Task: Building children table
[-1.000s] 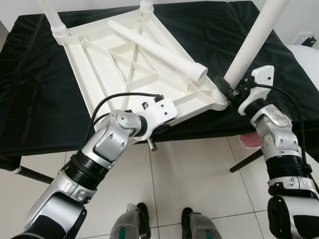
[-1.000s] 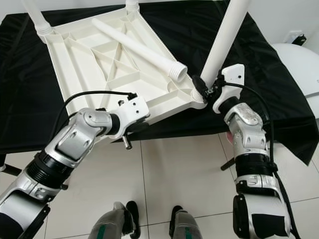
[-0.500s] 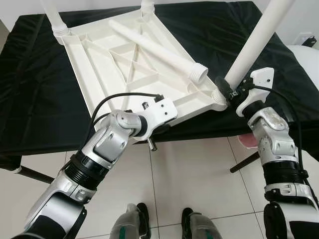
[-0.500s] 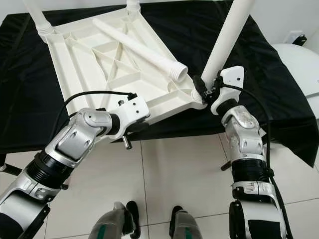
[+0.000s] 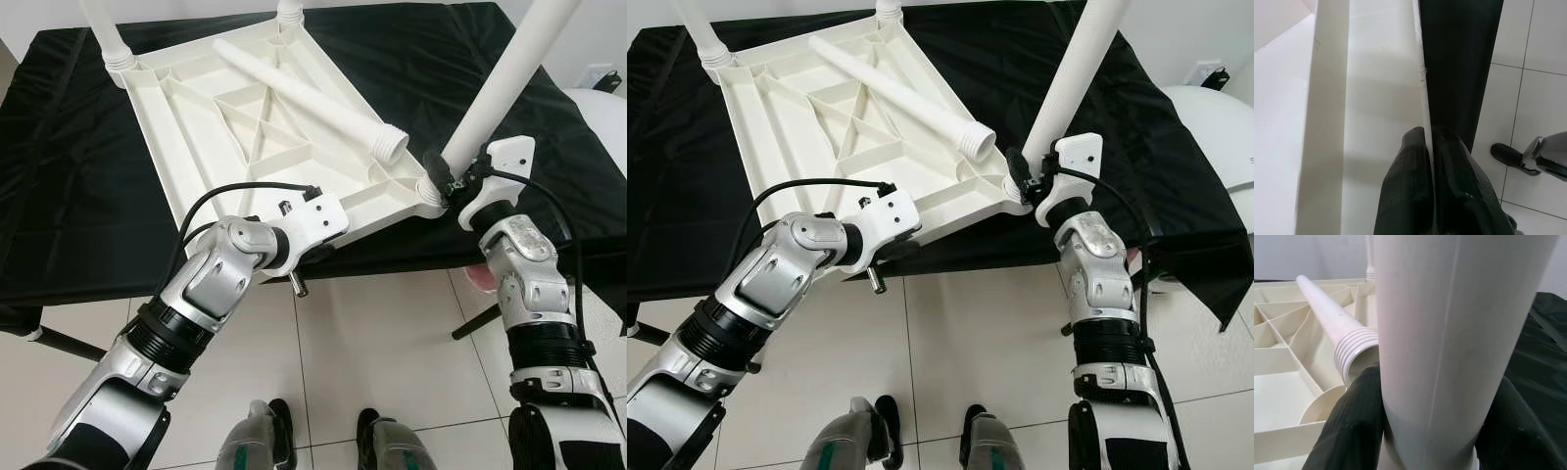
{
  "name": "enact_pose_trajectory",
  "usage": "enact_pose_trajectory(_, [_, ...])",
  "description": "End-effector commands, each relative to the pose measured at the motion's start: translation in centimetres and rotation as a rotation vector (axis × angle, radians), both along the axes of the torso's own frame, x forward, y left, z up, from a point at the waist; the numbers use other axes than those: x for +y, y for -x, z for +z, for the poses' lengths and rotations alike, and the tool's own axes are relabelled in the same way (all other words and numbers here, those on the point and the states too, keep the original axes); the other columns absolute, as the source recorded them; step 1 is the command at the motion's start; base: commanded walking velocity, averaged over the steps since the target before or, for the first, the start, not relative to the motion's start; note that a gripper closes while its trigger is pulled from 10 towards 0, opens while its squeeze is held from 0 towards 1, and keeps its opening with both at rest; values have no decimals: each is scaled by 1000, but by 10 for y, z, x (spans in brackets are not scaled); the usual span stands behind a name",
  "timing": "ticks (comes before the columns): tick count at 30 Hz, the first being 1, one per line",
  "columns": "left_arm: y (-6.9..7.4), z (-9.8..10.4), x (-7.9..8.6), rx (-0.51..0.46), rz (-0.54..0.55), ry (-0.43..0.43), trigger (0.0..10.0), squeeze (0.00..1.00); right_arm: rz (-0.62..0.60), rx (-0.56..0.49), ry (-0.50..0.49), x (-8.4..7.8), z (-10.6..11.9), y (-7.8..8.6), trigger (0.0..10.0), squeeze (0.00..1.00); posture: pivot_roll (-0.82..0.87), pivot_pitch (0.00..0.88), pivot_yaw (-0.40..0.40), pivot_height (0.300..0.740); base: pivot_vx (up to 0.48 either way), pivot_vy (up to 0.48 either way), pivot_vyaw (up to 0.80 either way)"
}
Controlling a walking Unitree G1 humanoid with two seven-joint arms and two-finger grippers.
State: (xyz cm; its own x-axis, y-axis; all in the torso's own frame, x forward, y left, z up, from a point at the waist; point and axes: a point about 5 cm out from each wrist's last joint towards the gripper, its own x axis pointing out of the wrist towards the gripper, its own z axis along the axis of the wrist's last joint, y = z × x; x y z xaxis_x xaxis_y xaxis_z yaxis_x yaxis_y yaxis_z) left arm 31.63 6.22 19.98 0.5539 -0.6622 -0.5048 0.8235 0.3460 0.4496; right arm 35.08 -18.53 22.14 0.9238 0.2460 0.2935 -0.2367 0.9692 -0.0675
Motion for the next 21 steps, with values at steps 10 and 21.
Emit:
enact_pose_trajectory(10, [-3, 2, -1, -45, 19, -33, 10000, 0, -48, -26, -25, 16, 3, 3, 10000, 0, -125, 206, 49, 740, 0, 0, 0])
enact_pose_trajectory(21, [-3, 2, -1, -45, 19, -33, 10000, 0, -138, -1, -44, 21, -2, 1, 10000, 0, -123, 208, 49, 740, 0, 0, 0])
